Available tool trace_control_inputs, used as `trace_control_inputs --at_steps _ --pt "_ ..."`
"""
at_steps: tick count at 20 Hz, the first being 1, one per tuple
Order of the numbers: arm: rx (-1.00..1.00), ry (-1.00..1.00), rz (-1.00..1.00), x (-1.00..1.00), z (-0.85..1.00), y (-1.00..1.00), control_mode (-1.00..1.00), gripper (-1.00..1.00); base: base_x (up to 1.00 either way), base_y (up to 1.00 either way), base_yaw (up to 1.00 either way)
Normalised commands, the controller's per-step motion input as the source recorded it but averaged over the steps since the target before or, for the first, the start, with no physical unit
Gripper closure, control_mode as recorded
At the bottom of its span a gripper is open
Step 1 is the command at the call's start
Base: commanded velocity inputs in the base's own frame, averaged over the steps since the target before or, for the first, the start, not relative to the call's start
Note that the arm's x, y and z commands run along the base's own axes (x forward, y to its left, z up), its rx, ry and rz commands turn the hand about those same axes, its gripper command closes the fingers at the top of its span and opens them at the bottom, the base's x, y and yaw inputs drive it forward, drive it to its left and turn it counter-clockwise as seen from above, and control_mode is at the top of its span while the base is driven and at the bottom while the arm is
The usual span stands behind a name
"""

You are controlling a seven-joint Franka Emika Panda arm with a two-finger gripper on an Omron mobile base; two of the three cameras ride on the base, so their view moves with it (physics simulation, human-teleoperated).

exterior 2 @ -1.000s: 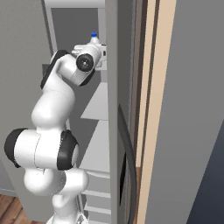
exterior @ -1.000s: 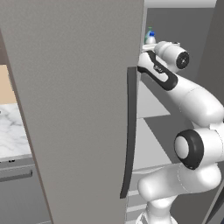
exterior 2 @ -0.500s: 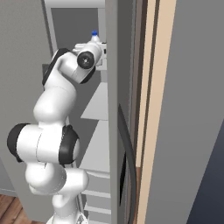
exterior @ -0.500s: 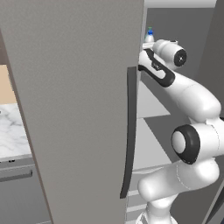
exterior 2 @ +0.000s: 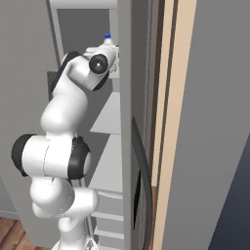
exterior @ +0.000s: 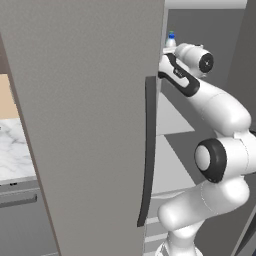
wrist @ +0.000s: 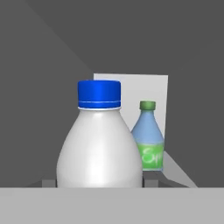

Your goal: Take the bottled waters from the counter and place them in the freezer to freeze. Close the freezer door after placing the bottles.

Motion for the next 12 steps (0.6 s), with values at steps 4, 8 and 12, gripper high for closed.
trace_control_inputs --at_steps 4,8,12 --pt "0.00 0.00 0.00 0.24 -0.06 0.00 -1.00 1.00 0.00 0.00 0.00" --pt "0.00 0.00 0.00 0.22 -0.09 0.00 -1.00 1.00 0.00 0.00 0.00" --pt "0.00 0.00 0.00 0.13 -0.13 0.00 -1.00 1.00 0.00 0.00 0.00"
